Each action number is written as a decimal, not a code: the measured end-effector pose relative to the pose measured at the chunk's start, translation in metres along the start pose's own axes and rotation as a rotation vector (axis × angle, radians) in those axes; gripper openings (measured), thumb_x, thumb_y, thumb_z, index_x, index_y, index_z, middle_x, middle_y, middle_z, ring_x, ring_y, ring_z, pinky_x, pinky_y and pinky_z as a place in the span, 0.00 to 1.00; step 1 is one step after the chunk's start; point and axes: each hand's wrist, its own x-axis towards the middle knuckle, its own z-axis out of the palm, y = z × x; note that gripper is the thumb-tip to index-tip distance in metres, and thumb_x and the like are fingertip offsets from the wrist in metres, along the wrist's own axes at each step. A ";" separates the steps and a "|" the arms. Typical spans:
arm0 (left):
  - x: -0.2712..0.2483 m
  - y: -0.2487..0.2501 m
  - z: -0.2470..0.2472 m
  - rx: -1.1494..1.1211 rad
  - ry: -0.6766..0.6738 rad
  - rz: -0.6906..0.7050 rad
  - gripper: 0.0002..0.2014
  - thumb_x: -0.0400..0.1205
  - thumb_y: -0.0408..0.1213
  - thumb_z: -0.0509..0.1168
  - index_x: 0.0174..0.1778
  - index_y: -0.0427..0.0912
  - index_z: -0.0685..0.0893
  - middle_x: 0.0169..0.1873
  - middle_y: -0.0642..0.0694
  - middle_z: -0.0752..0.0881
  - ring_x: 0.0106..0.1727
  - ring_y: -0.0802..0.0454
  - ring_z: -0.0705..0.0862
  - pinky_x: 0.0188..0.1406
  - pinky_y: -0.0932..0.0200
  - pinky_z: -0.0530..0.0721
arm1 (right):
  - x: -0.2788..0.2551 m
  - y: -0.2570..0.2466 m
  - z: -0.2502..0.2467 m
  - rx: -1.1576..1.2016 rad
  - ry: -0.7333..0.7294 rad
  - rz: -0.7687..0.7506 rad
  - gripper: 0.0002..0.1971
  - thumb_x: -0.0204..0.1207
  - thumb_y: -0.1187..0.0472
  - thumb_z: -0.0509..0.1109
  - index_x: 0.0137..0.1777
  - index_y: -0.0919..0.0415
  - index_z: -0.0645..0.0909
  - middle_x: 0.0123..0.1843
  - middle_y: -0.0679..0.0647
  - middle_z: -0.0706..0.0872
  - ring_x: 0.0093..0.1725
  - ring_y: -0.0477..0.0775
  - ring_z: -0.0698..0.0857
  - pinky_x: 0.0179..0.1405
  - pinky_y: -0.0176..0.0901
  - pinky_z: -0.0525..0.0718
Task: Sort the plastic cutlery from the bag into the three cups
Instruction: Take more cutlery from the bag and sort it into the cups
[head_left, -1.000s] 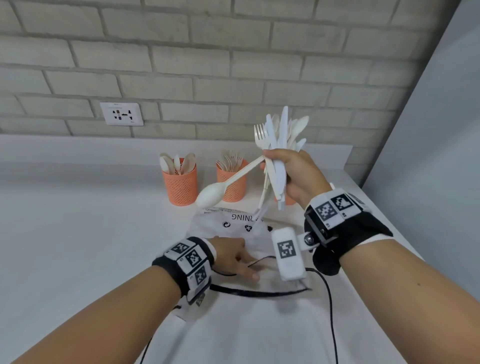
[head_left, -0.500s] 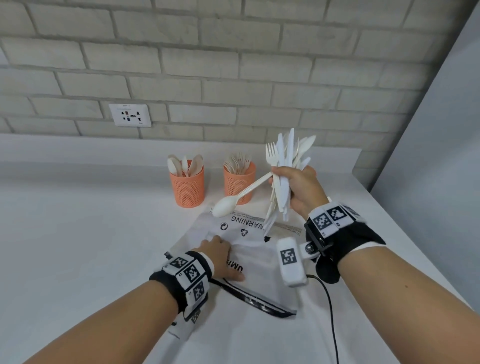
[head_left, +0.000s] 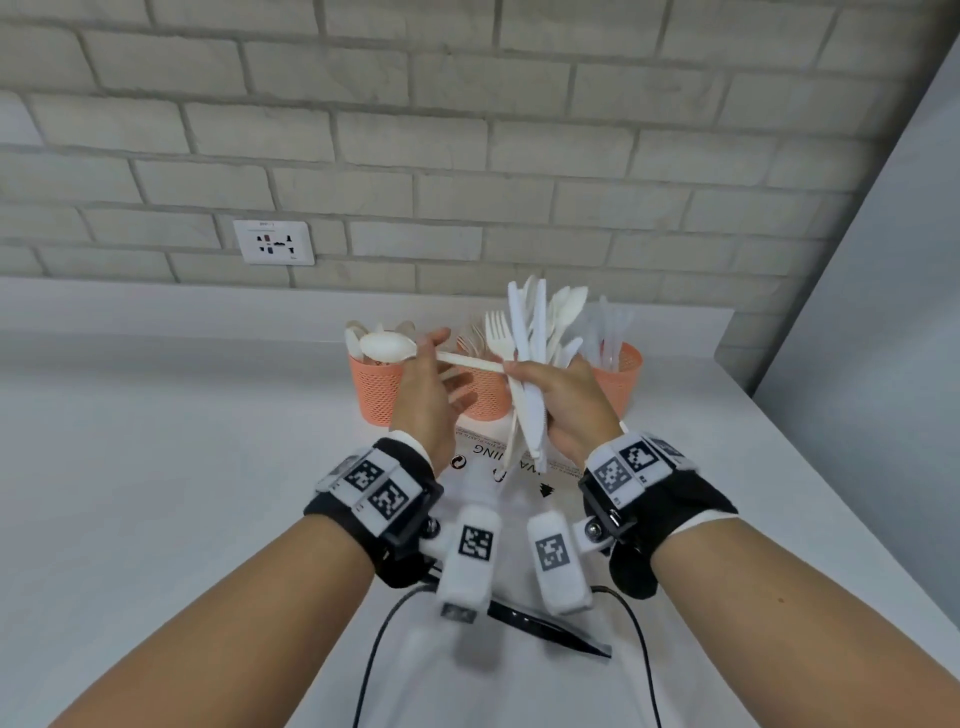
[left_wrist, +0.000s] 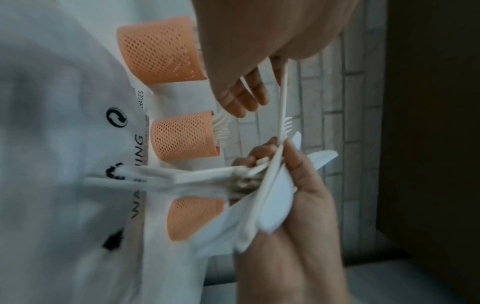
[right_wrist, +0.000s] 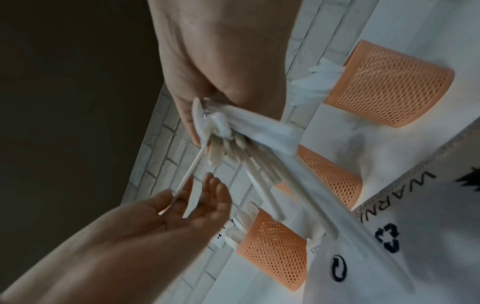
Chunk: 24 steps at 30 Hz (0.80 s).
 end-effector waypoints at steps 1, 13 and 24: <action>0.004 0.004 -0.001 -0.070 0.018 0.010 0.12 0.86 0.43 0.54 0.46 0.43 0.80 0.38 0.47 0.80 0.38 0.54 0.79 0.37 0.61 0.80 | -0.001 0.003 0.002 -0.017 -0.017 0.012 0.09 0.72 0.77 0.68 0.45 0.64 0.82 0.40 0.60 0.87 0.36 0.54 0.87 0.31 0.40 0.86; 0.023 0.014 -0.014 0.589 -0.424 -0.072 0.35 0.71 0.68 0.61 0.60 0.42 0.77 0.45 0.44 0.80 0.39 0.53 0.74 0.40 0.58 0.74 | 0.017 -0.005 0.013 -0.048 -0.132 0.071 0.12 0.71 0.74 0.71 0.54 0.72 0.82 0.44 0.65 0.88 0.41 0.60 0.89 0.41 0.49 0.89; 0.039 0.001 -0.017 0.406 -0.764 -0.144 0.38 0.54 0.54 0.82 0.55 0.39 0.79 0.40 0.43 0.87 0.44 0.50 0.87 0.42 0.58 0.85 | 0.025 -0.002 0.029 -0.249 -0.135 0.126 0.22 0.69 0.71 0.73 0.62 0.68 0.71 0.51 0.63 0.84 0.50 0.59 0.87 0.46 0.55 0.89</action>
